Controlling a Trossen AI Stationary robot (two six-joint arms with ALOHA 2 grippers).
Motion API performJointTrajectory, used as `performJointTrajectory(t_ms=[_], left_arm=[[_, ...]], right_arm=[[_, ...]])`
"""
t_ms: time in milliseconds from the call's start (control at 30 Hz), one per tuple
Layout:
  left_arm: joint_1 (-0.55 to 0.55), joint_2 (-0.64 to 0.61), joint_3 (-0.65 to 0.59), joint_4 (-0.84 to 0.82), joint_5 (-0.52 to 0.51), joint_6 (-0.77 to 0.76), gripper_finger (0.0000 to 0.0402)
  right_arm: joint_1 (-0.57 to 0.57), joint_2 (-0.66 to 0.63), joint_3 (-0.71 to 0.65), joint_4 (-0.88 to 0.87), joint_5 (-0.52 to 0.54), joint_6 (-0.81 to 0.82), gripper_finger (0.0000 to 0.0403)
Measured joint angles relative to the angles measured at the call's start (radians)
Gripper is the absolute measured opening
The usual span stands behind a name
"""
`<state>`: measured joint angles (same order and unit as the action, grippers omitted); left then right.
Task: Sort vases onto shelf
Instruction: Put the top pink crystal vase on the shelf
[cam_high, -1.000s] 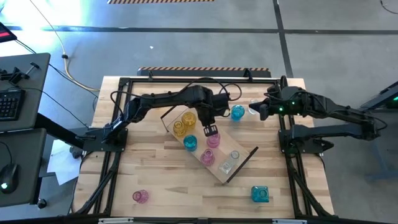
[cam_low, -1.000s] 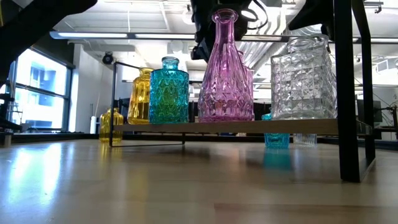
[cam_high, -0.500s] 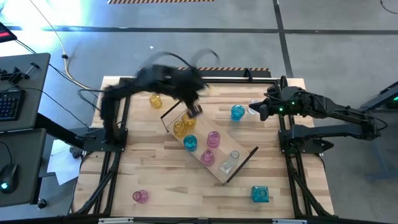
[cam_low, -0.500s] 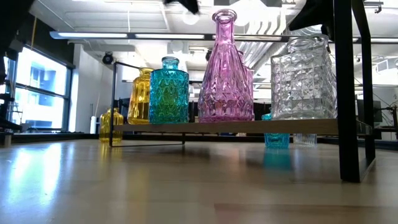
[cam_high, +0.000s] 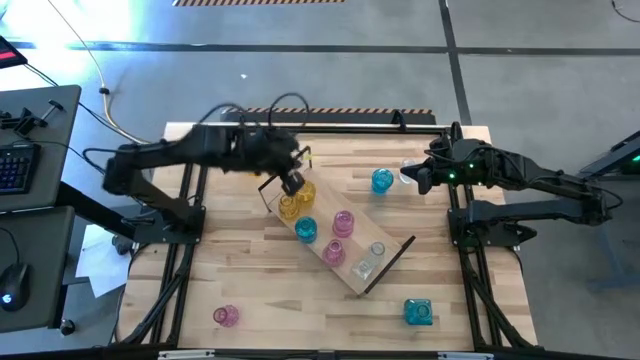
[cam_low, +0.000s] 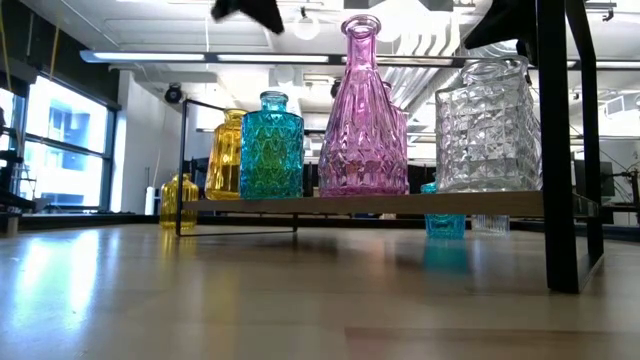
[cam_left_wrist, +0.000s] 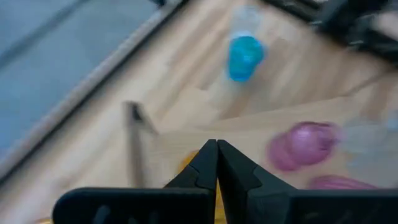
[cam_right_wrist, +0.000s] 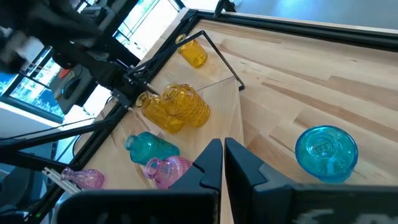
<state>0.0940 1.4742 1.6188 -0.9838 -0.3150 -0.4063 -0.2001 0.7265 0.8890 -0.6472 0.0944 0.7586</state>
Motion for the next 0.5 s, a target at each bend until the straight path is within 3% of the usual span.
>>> performJointTrajectory(t_ms=[67, 167, 500], left_arm=[[0.006, -0.041, -0.128, 0.150, 0.074, -0.026, 0.0000], [0.013, -0.041, -0.208, 0.228, 0.084, -0.052, 0.0000], [0.017, 0.161, -0.160, 0.238, 0.166, 0.059, 0.0000]], right_arm=[[0.000, 0.000, 0.000, 0.000, 0.000, 0.000, 0.0000], [0.000, 0.000, 0.000, 0.000, 0.000, 0.000, 0.0000], [0.000, 0.000, 0.000, -0.010, 0.000, 0.009, 0.0000]])
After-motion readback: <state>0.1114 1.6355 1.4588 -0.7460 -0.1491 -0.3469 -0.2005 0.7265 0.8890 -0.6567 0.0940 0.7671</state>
